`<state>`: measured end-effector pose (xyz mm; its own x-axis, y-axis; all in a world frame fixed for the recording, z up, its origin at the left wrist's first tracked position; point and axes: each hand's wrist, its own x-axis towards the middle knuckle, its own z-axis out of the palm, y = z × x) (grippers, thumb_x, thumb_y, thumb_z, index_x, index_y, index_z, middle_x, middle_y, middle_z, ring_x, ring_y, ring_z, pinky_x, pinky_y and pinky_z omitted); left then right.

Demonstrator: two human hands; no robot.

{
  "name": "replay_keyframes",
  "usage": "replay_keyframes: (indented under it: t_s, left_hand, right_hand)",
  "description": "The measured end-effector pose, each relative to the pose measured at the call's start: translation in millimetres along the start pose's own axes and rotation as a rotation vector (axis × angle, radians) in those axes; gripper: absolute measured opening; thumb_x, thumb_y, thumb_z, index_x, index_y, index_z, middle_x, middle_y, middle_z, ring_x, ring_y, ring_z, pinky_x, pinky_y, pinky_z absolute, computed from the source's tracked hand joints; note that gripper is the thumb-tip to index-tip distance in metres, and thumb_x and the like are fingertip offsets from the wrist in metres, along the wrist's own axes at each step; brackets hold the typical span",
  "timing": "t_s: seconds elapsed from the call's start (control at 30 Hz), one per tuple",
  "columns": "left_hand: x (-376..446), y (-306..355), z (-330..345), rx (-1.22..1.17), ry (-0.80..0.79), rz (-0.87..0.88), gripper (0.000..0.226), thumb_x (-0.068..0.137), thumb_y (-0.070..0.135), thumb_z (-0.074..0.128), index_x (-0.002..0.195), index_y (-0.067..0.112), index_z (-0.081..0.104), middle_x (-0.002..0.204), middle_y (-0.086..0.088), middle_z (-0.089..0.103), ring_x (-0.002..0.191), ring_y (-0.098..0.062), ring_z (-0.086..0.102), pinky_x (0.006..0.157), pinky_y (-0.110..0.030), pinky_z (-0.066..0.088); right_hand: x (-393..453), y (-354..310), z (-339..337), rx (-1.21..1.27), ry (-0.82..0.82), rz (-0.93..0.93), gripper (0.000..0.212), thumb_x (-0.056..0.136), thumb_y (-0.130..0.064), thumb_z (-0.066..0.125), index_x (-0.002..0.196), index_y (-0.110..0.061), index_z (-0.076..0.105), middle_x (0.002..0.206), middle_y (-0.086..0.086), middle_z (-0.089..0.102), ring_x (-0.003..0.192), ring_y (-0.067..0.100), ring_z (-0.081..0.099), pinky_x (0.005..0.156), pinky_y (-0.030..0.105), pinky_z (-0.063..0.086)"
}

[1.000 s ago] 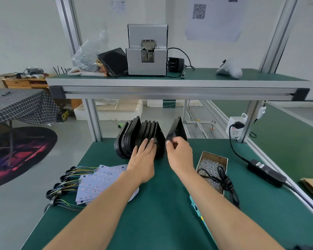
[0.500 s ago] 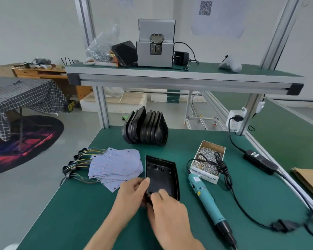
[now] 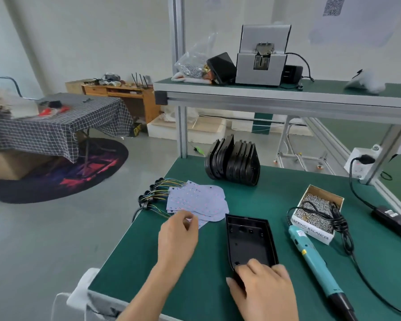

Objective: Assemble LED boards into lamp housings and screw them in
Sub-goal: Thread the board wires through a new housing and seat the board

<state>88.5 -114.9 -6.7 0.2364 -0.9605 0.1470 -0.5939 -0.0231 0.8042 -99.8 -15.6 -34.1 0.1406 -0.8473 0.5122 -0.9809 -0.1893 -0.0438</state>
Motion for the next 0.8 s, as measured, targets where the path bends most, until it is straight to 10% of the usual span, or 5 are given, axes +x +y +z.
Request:
replay_keyframes:
  t_s: [0.13, 0.37, 0.57, 0.8]
  left_hand:
    - [34.5, -22.1, -23.6, 0.179, 0.2, 0.03, 0.014, 0.098, 0.027, 0.059, 0.103, 0.026, 0.072, 0.098, 0.01, 0.069, 0.087, -0.016, 0.061, 0.096, -0.04, 0.042]
    - [70.8, -42.2, -12.6, 0.594, 0.079, 0.221, 0.053, 0.102, 0.036, 0.054, 0.152, 0.025, 0.044, 0.169, 0.002, 0.025, 0.155, -0.032, 0.017, 0.123, -0.054, 0.015]
    - [89.8, -62.4, 13.7, 0.769, -0.152, 0.221, 0.065, 0.108, 0.047, 0.028, 0.165, 0.022, 0.01, 0.174, 0.0, 0.001, 0.16, -0.03, -0.007, 0.123, -0.063, -0.006]
    - [90.6, -75.0, 20.6, 0.688, -0.096, 0.234, 0.075, 0.105, 0.044, 0.024, 0.164, 0.012, -0.009, 0.174, 0.003, -0.003, 0.16, -0.02, -0.007, 0.123, -0.056, -0.014]
  right_hand:
    - [18.3, -2.3, 0.2, 0.101, 0.101, 0.09, 0.03, 0.082, -0.049, 0.058, 0.071, -0.027, 0.075, 0.069, -0.008, 0.061, 0.05, 0.017, 0.062, 0.092, 0.047, 0.038]
    - [153.1, -13.1, 21.0, 0.453, -0.264, 0.168, 0.021, 0.098, -0.022, 0.058, 0.083, -0.011, 0.068, 0.074, 0.001, 0.061, 0.075, 0.028, 0.058, 0.074, 0.043, 0.048]
    - [246.4, -43.5, 83.2, 0.475, -0.388, 0.16, 0.028, 0.1, -0.015, 0.048, 0.082, -0.018, 0.069, 0.09, 0.0, 0.069, 0.088, 0.029, 0.064, 0.076, 0.039, 0.055]
    - [290.2, -75.8, 144.6, 0.277, -0.403, 0.059, 0.029, 0.107, -0.027, 0.05, 0.13, -0.019, 0.066, 0.126, 0.003, 0.066, 0.119, 0.03, 0.06, 0.097, 0.041, 0.044]
